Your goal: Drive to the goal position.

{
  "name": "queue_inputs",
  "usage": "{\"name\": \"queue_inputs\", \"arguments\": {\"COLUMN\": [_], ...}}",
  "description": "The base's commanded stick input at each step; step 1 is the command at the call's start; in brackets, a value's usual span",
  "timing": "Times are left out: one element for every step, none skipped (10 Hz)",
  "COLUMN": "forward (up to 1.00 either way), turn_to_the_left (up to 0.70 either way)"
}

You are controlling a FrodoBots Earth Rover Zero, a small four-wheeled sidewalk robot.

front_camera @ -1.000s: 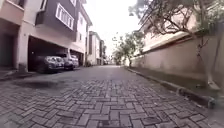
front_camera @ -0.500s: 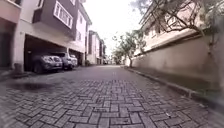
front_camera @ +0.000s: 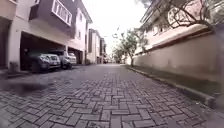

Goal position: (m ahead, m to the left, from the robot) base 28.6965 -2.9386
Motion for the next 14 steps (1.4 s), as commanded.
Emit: {"name": "queue_inputs", "arguments": {"forward": [0.69, 0.69, 0.69, 0.69, 0.69, 0.69, 0.69, 0.69, 0.69, 0.69, 0.69, 0.69, 0.69, 0.69], "turn_to_the_left": [0.03, 0.03, 0.03, 0.03, 0.03, 0.03, 0.03, 0.03, 0.03, 0.03, 0.03, 0.03, 0.03, 0.03]}}
